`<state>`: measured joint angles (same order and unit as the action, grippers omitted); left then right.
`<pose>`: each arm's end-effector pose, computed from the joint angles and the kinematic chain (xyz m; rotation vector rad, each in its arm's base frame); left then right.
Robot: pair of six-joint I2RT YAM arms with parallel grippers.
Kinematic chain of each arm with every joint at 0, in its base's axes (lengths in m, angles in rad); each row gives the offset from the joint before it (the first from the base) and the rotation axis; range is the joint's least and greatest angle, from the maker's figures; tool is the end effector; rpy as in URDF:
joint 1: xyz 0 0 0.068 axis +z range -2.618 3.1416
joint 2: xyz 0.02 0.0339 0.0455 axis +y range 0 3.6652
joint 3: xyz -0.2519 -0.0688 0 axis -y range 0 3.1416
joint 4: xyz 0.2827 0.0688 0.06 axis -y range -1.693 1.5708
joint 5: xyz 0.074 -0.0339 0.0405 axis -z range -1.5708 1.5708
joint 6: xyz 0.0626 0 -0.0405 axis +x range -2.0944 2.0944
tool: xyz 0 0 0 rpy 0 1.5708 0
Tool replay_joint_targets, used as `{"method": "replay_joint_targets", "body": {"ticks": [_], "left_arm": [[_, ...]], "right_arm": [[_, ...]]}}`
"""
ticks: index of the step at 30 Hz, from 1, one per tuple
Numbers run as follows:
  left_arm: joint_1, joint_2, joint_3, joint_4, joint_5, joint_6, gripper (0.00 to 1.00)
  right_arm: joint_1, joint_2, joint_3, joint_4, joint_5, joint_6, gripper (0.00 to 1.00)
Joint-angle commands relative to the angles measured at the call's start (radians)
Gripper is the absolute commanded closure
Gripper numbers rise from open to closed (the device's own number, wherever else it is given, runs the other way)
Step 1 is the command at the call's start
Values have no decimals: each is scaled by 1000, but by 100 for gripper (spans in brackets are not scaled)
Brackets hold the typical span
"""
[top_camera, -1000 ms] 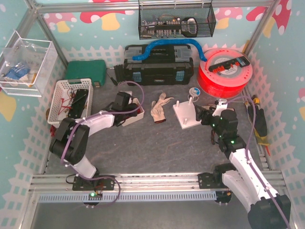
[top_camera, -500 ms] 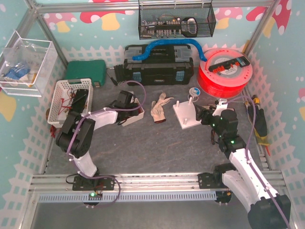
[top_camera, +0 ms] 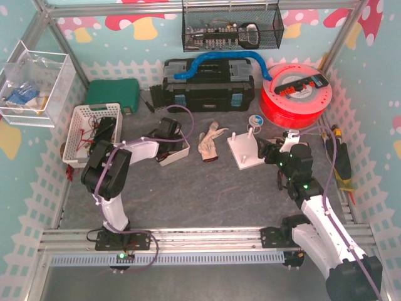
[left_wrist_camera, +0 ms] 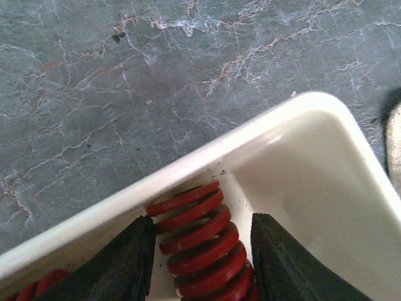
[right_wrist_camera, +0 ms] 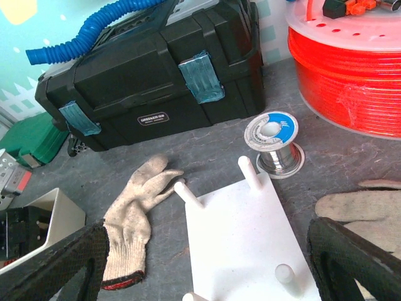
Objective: Install the large spring
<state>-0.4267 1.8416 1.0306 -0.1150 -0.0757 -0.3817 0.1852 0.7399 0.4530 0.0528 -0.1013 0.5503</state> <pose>0.3730 -0.1644 0.0836 0.0247 2.5095 -0.2423 0.2491 0.0531 0.2293 0.2623 1.8278 0.6110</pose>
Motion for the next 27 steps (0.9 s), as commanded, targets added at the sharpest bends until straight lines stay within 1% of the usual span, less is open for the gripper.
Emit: {"method": "replay_joint_targets", "body": {"ticks": [1,4,9,15,19,27], "left_arm": [[-3,48,29,-74,-26,3,55],[-3,52,34,-74,-27,3,59],[-3,11,47,-75,-20,7,74],[-3,-72,67,-78,-23,9,85],[-3,-112,75,-77,-31,10,88],[-3,-130,68,-77,-32,13,91]], "right_arm": [[10,-11,-9,10,12,-11,14],[10,-11,-9,10,12,-11,14],[10,-13,-7,10,9,-11,14],[10,-24,-10,10,12,-12,14],[10,-27,-10,9,13,-13,14],[10,-27,-11,9,12,-13,14]]}}
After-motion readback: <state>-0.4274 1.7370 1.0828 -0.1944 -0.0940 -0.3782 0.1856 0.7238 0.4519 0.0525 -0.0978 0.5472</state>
